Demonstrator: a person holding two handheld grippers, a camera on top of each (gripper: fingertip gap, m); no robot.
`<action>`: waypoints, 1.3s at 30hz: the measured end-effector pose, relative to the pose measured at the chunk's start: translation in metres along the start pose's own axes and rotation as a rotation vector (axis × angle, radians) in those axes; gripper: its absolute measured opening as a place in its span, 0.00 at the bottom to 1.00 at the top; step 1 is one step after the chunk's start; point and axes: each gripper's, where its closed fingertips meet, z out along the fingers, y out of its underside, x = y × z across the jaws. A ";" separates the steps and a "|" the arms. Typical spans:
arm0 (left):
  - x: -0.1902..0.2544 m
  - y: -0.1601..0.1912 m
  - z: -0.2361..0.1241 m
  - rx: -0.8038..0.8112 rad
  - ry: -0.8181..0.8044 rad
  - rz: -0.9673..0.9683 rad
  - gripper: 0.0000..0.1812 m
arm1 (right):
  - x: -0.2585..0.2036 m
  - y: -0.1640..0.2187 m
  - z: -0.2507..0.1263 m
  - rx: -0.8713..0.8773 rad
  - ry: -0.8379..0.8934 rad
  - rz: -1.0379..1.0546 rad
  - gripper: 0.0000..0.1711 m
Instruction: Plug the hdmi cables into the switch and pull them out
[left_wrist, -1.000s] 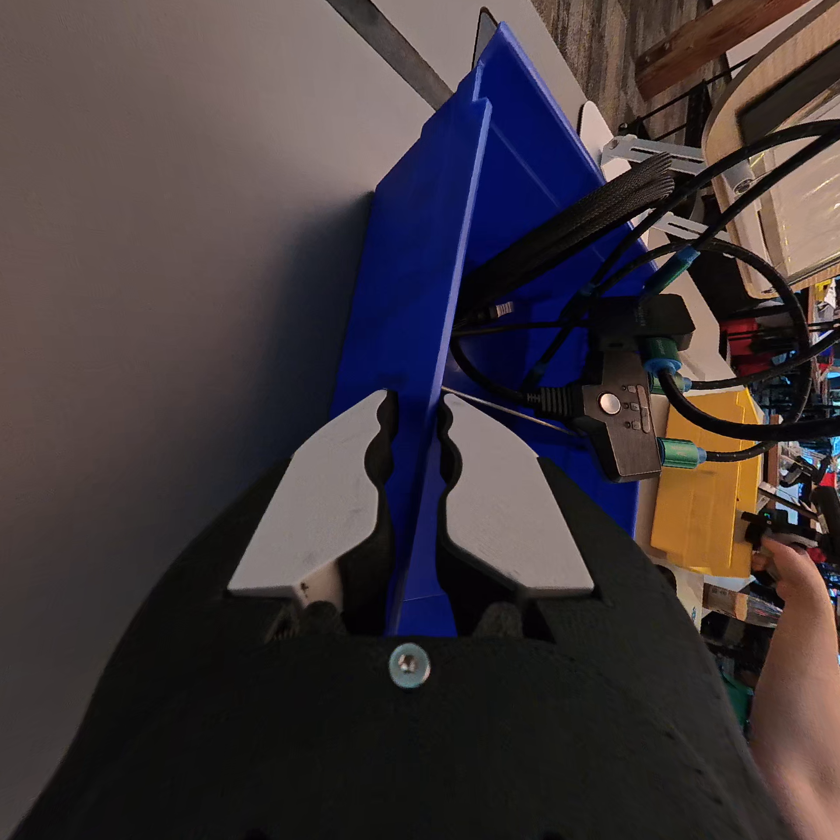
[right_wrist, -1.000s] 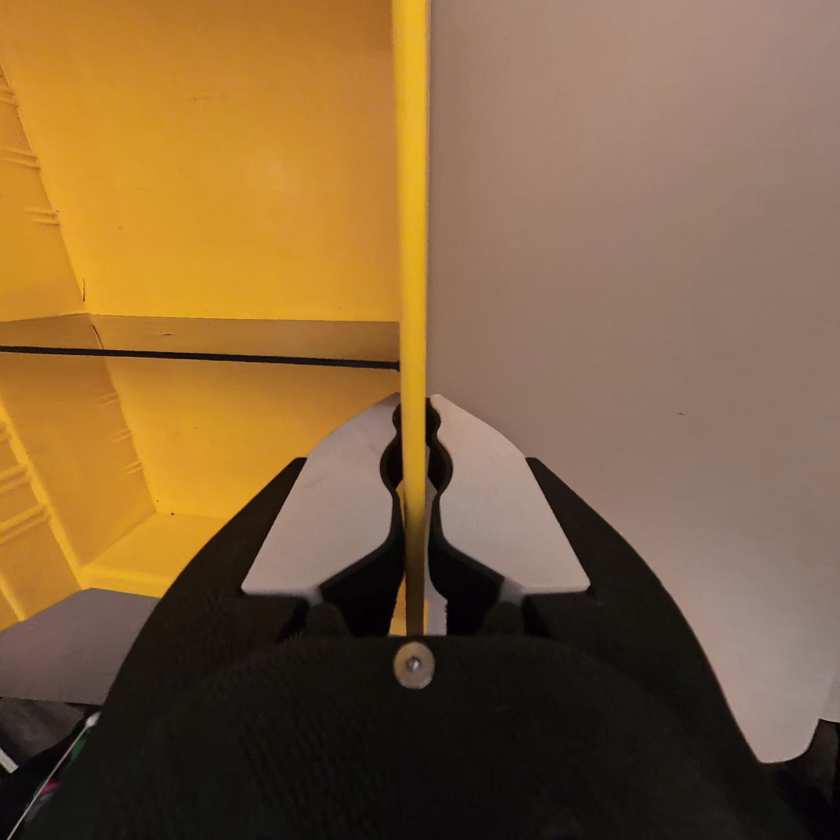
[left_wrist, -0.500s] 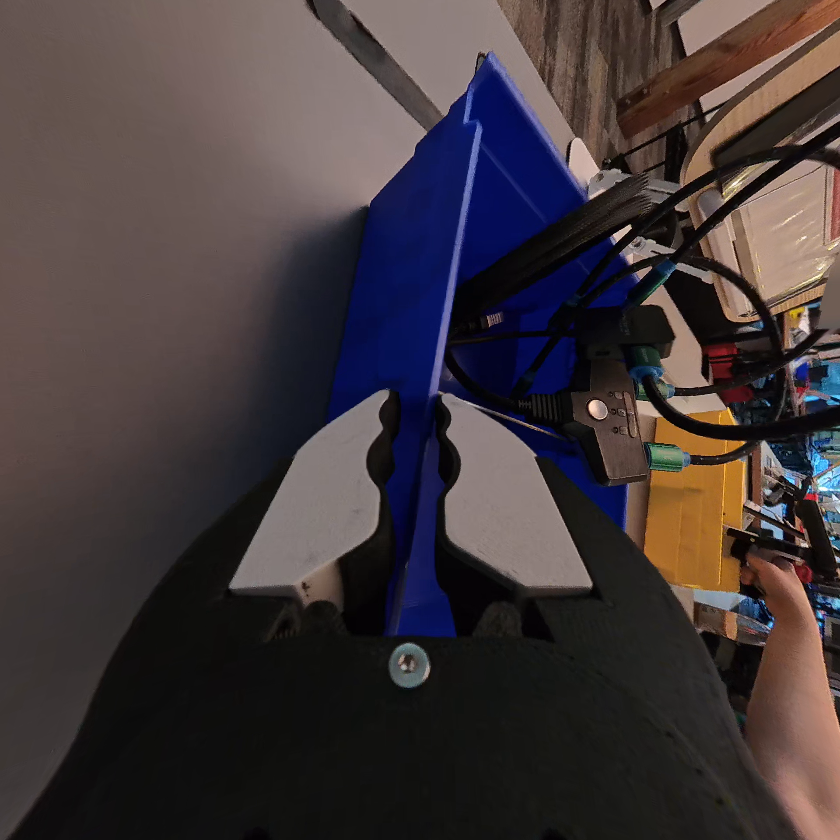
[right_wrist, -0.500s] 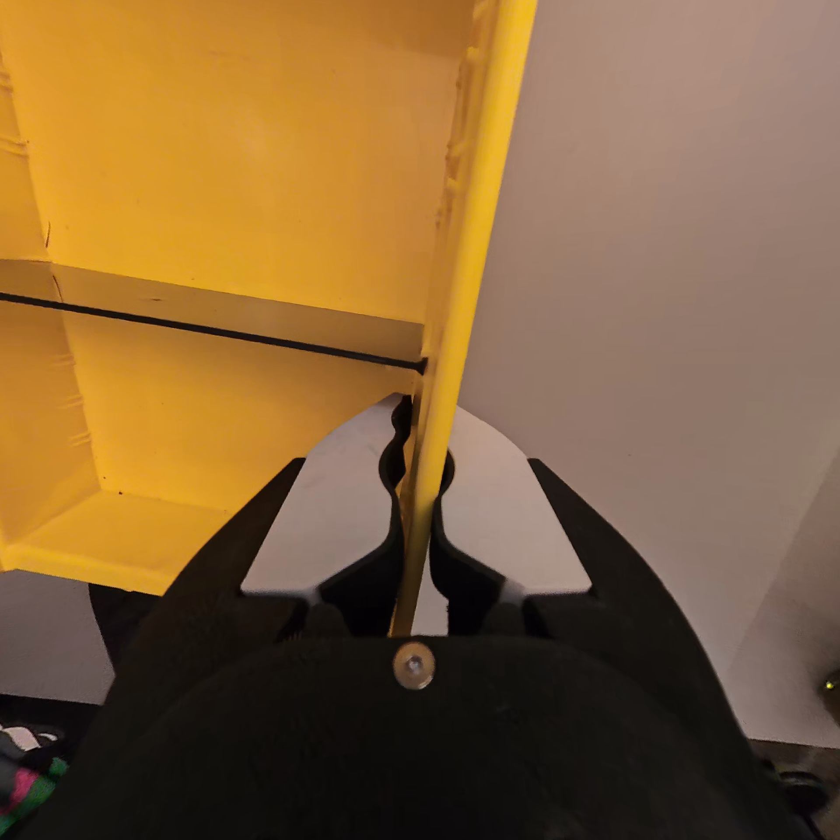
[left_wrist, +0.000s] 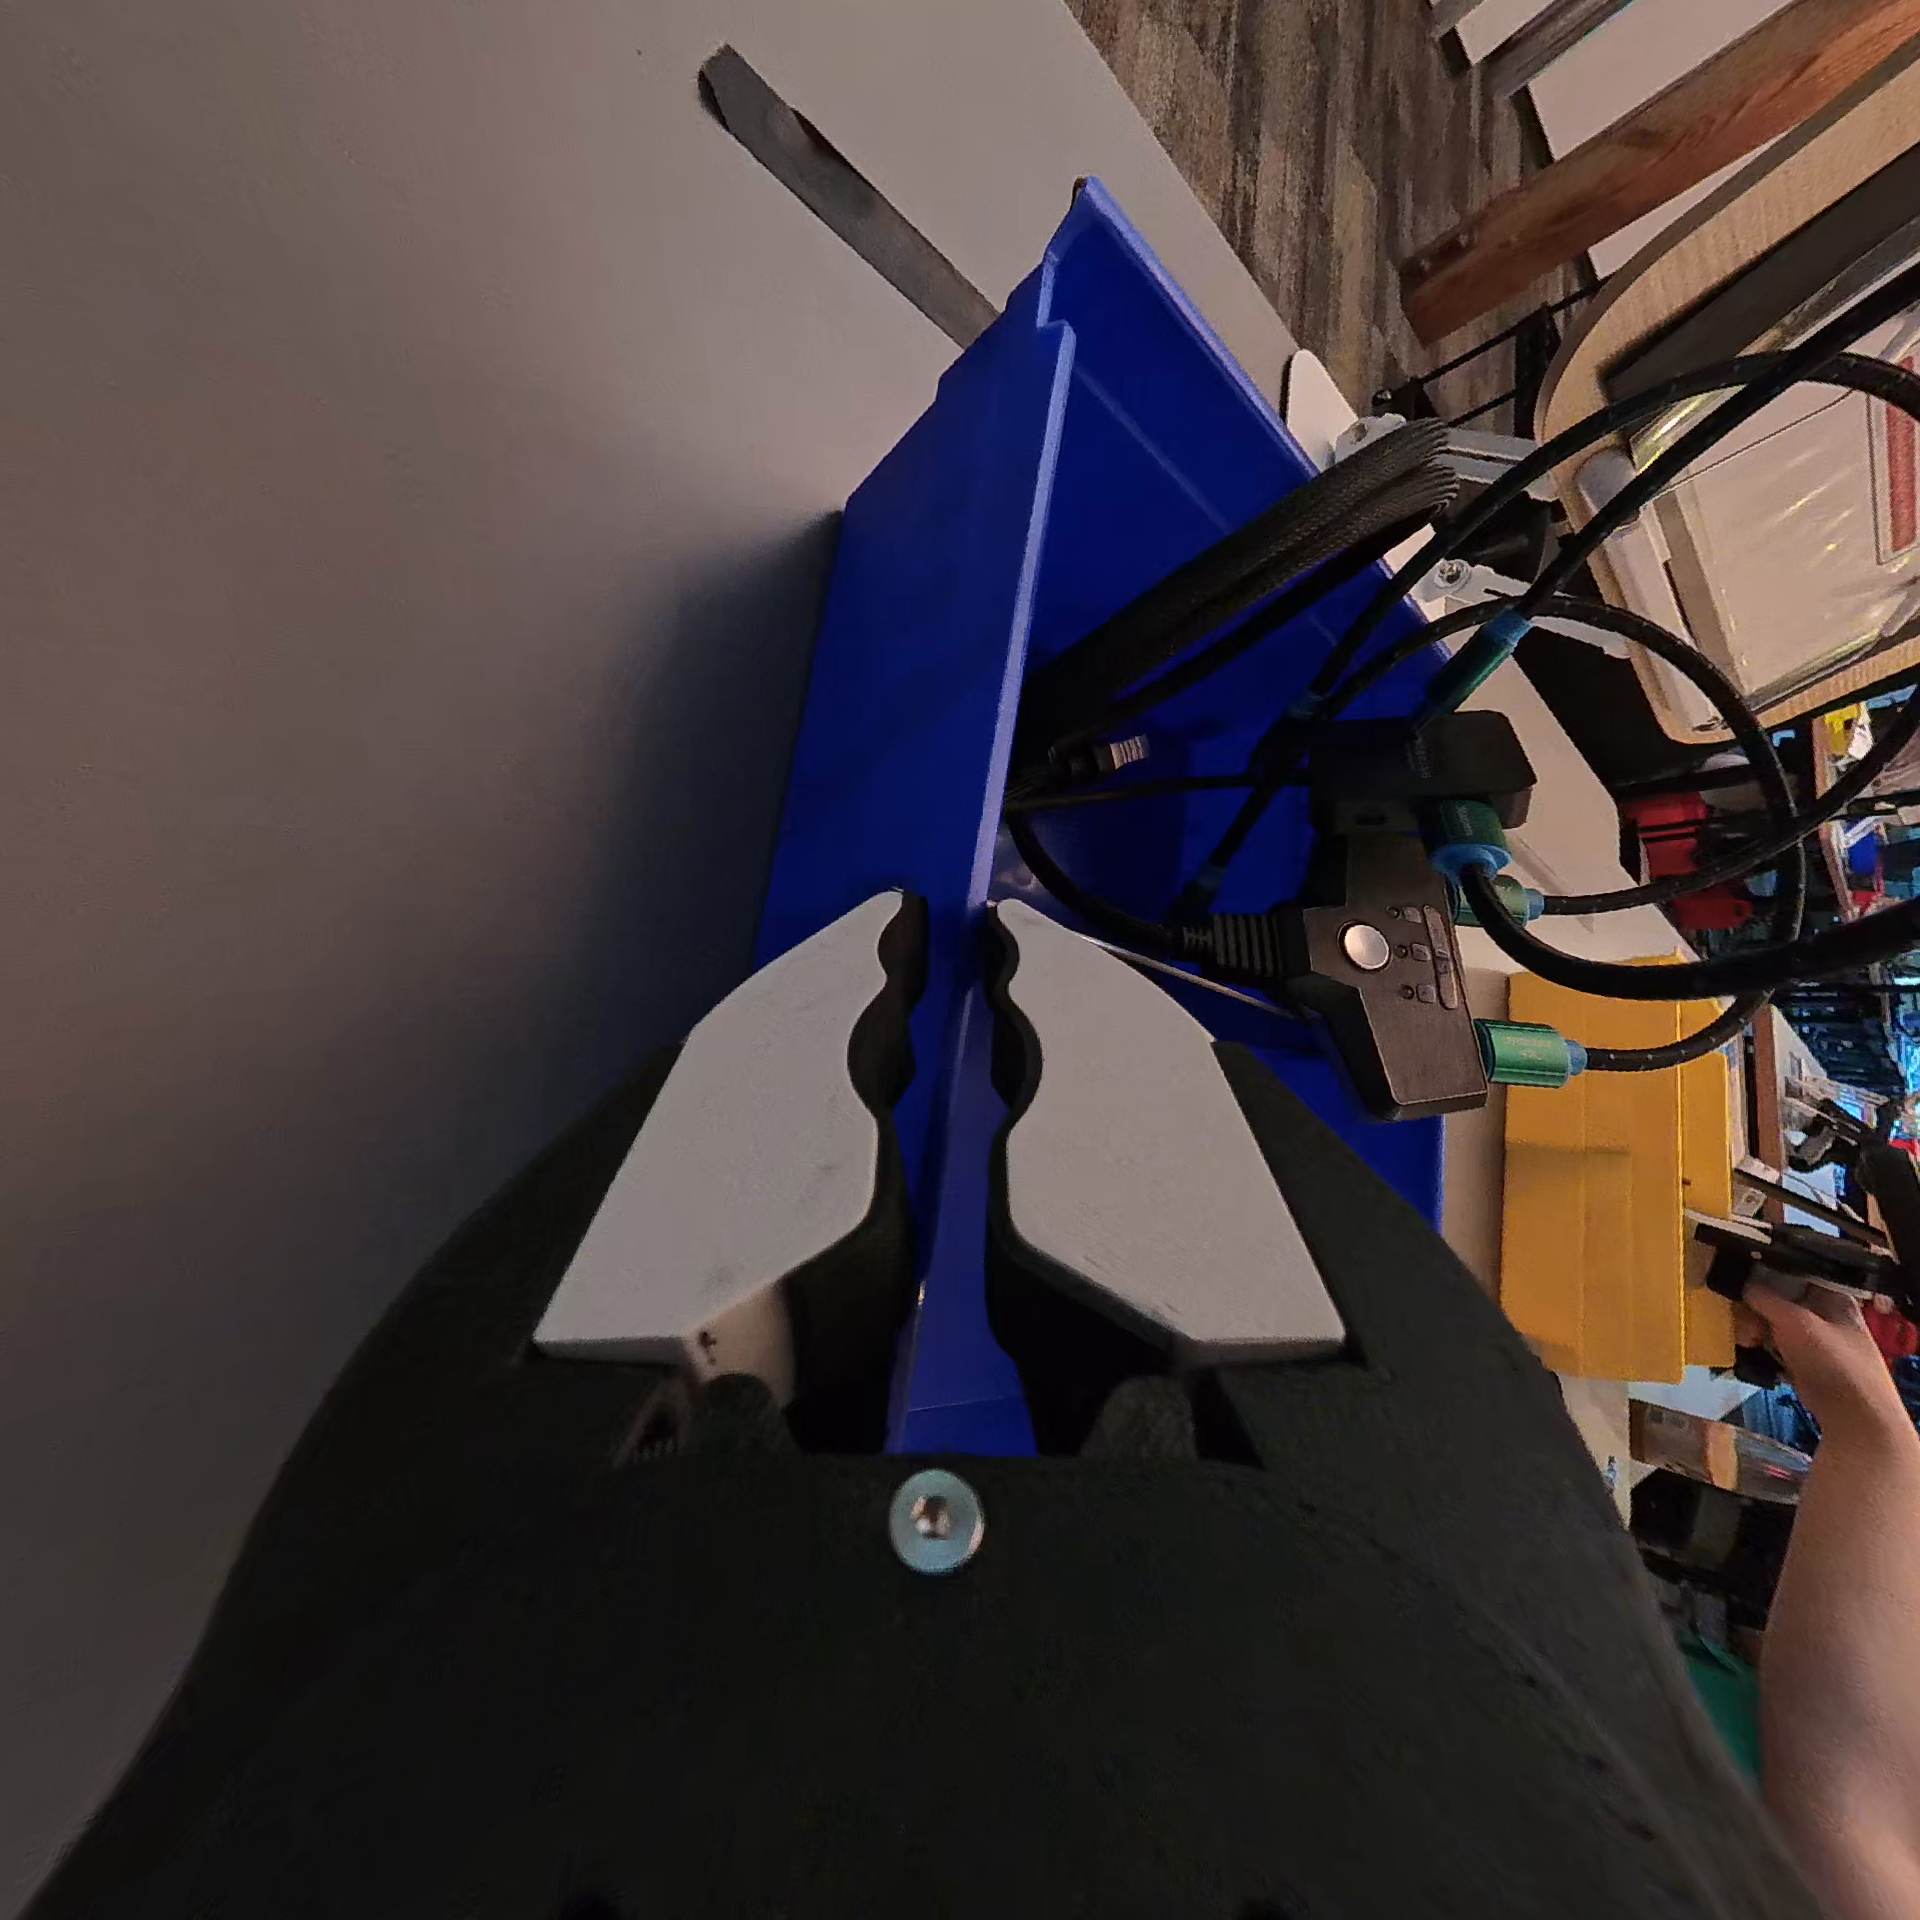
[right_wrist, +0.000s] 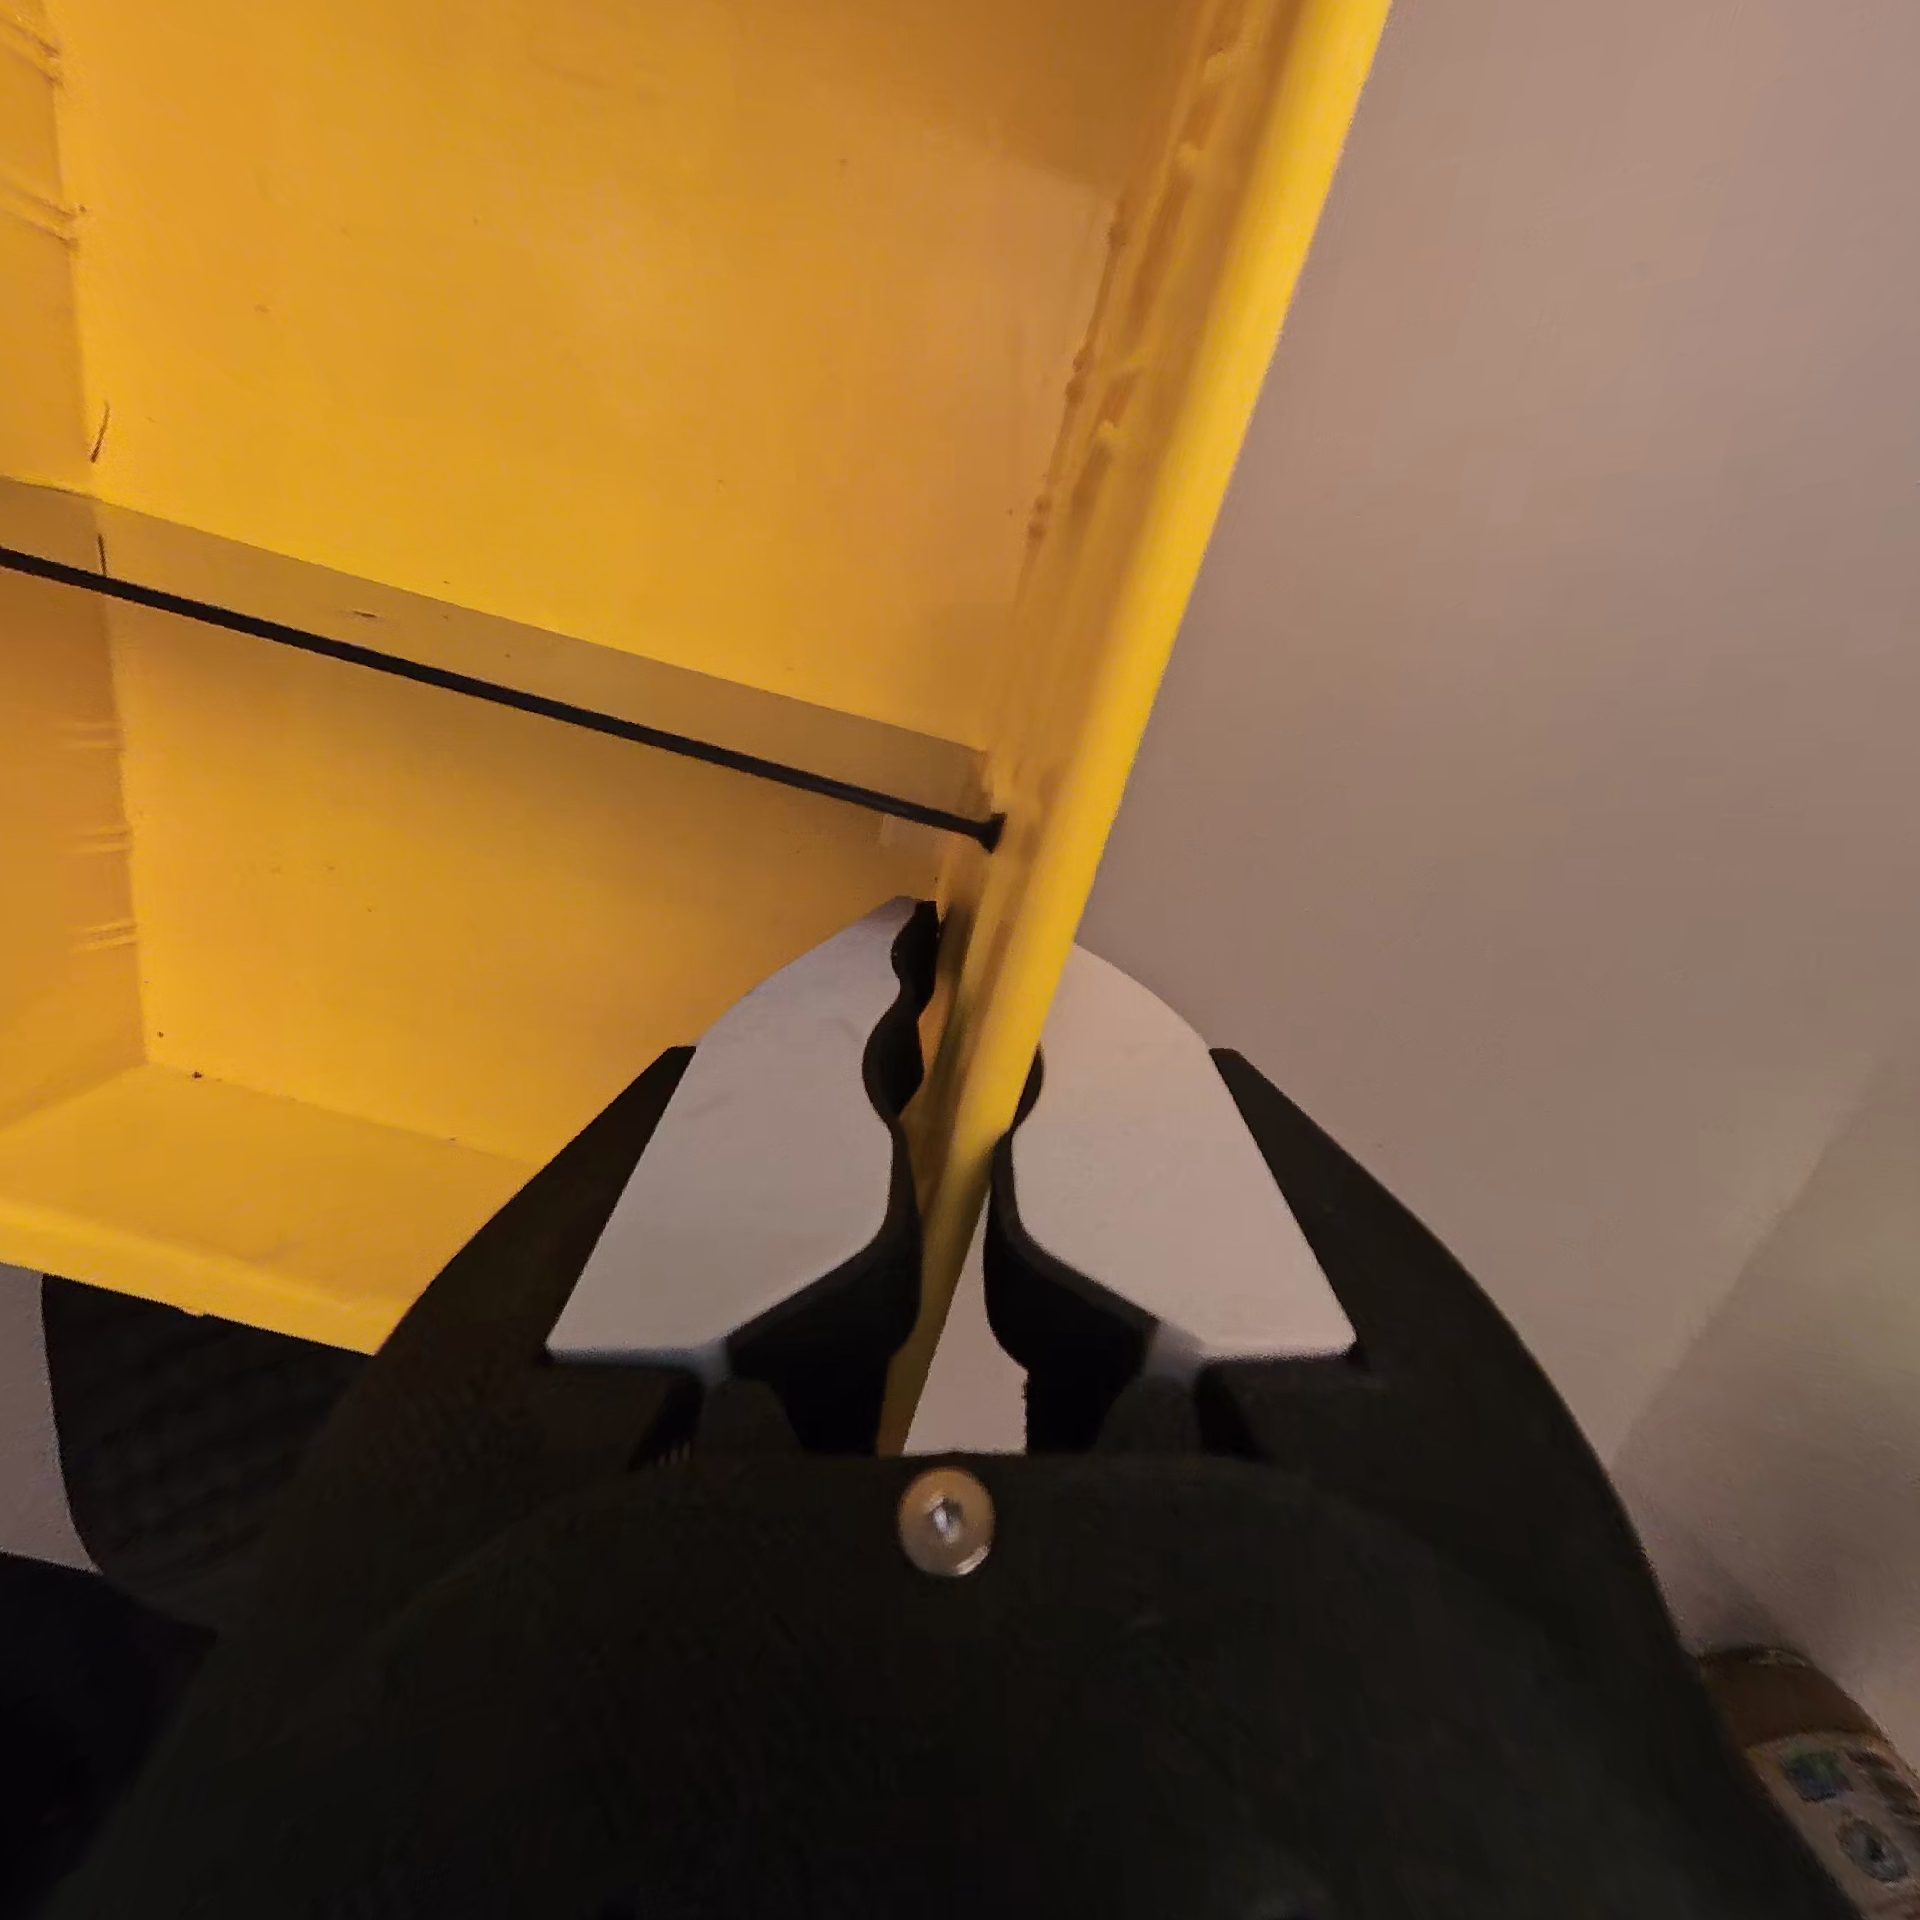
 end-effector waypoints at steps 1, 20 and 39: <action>0.000 0.000 0.000 0.001 0.000 0.000 0.05 | -0.001 0.000 0.000 -0.001 -0.003 0.006 0.05; -0.007 -0.001 -0.006 0.027 -0.012 -0.017 0.05 | 0.011 0.008 -0.002 -0.005 0.009 0.164 0.04; -0.016 -0.008 -0.013 0.062 -0.055 -0.003 0.04 | 0.021 0.011 -0.003 0.004 0.011 0.080 0.05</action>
